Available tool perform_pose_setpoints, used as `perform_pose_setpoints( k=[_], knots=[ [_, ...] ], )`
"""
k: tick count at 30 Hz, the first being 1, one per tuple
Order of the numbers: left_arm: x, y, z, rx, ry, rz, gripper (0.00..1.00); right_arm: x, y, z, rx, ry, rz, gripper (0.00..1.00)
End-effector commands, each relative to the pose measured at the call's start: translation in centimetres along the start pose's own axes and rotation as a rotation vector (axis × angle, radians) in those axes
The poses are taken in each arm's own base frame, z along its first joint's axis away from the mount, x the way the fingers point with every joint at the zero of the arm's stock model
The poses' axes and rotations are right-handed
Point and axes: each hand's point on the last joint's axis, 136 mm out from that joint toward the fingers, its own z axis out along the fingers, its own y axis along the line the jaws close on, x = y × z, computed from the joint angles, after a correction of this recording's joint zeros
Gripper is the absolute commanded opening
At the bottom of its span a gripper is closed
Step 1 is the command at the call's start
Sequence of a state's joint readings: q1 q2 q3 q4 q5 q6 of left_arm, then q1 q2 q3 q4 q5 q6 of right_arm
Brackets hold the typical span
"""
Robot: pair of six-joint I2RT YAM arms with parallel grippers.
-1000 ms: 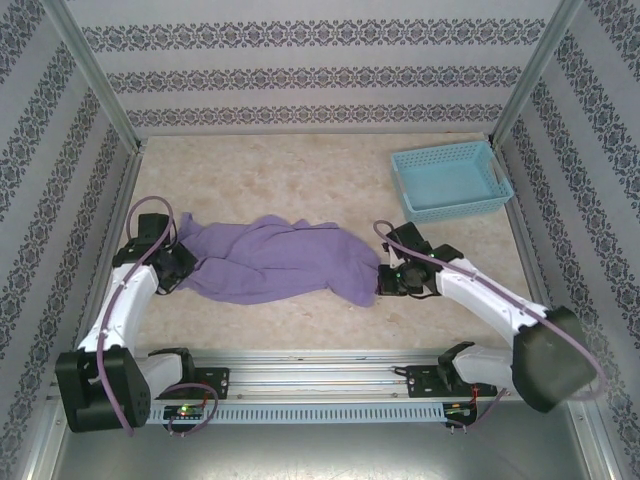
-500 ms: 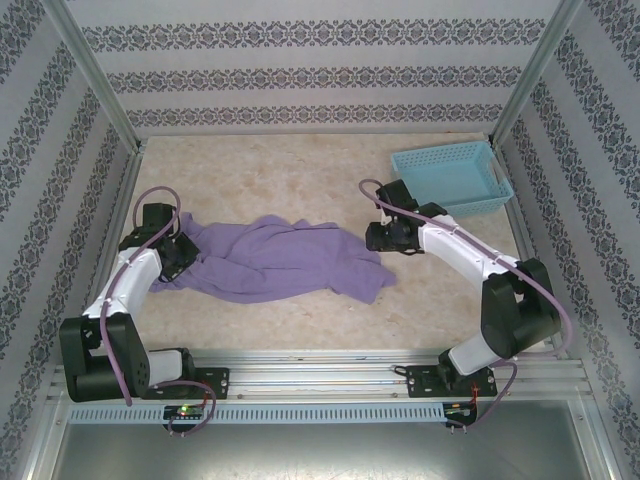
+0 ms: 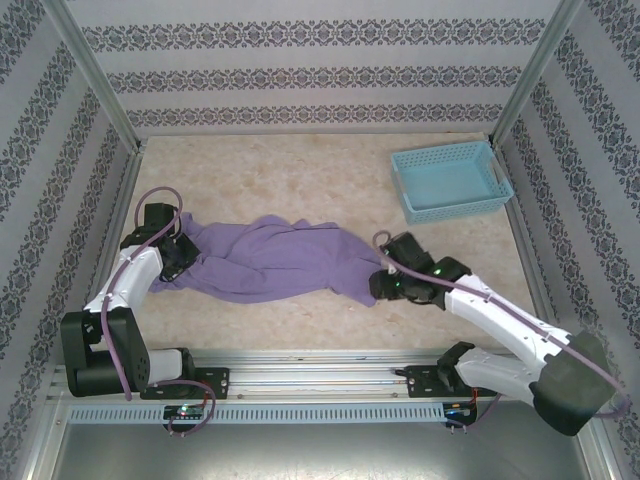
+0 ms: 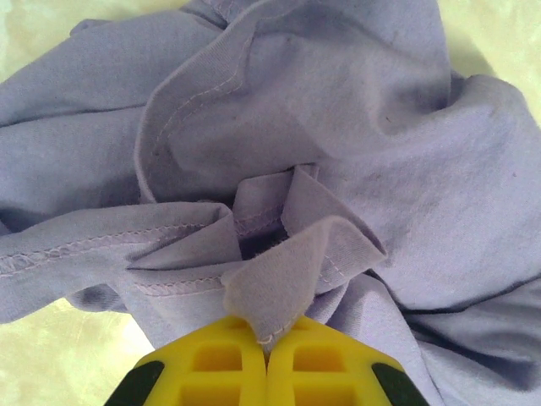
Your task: Fold the inside-out t-shirt
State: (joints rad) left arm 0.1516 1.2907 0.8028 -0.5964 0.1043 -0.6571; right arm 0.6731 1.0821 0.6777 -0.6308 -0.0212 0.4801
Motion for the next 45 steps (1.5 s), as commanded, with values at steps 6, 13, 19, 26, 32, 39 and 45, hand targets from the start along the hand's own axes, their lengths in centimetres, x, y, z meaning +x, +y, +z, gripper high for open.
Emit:
perform_pose_setpoints(
  k=[6, 13, 19, 26, 32, 39, 45],
  knots=[
    [-0.4, -0.2, -0.9, 0.02, -0.039, 0.019, 0.0, -0.1, 2.2, 4.7, 0.072, -0.001, -0.127, 0.52],
    [-1.2, -0.7, -2.0, 0.024, -0.061, 0.03, 0.0, -2.7, 1.2, 5.6, 0.224, 0.023, -0.222, 0.23],
    [-2.4, -1.3, -3.4, 0.033, -0.097, 0.035, 0.0, -6.5, 0.2, 3.6, 0.236, -0.016, -0.218, 0.0],
    [-4.0, -2.0, -3.3, 0.025, -0.12, 0.032, 0.0, -10.0, -1.5, 4.2, 0.178, 0.025, -0.173, 0.0],
    [-4.6, -2.4, -2.1, 0.01, -0.105, 0.024, 0.0, -13.4, -2.3, 7.6, 0.18, 0.056, -0.146, 0.0],
    [-4.4, -2.2, -1.3, -0.008, -0.09, 0.034, 0.0, -16.1, -4.6, 8.3, 0.281, 0.049, -0.115, 0.27],
    [-4.1, -2.0, -1.0, -0.006, -0.087, 0.035, 0.0, -14.2, -2.5, 4.1, 0.171, -0.017, -0.077, 0.37]
  ],
)
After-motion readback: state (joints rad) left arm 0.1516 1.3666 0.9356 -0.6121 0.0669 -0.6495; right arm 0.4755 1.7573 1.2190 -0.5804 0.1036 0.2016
